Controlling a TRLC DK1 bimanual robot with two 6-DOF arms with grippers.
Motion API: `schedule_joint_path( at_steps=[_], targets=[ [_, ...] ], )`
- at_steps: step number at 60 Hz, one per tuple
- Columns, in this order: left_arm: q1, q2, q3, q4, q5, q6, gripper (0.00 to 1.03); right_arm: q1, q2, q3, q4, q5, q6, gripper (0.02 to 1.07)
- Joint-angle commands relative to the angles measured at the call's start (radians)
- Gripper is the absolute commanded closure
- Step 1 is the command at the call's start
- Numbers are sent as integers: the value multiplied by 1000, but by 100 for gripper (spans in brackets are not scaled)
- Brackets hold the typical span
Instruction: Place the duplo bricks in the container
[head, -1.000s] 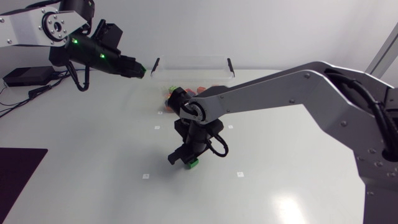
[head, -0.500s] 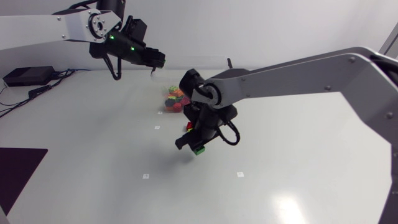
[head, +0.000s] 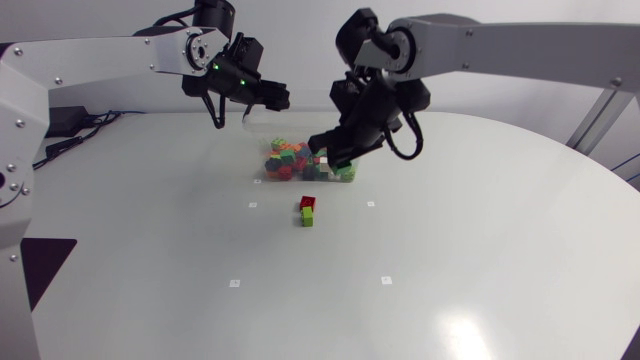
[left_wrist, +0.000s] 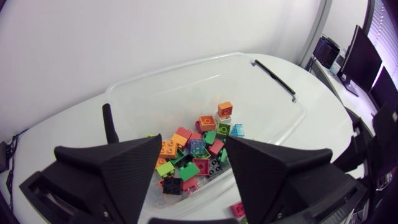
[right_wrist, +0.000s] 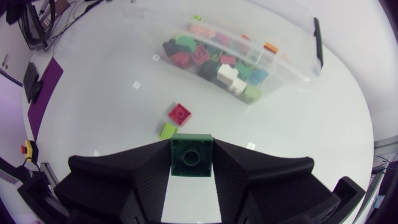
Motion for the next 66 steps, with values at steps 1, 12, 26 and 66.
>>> schedule_joint_path(
  at_steps=[1, 12, 26, 66],
  targets=[
    [-8, -20, -20, 8, -8, 40, 5, -22, 6, 69, -25, -3, -14, 84],
    [-17, -159, -185, 11, -6, 145, 5, -71, 50, 185, -30, -23, -17, 84],
    [-65, -355, -484, 37, 38, 398, 6, -96, 145, 317, 10, -36, -3, 84],
    [-120, -393, -776, 55, 147, 787, 6, -126, 486, 798, -15, -34, 10, 72]
  ],
)
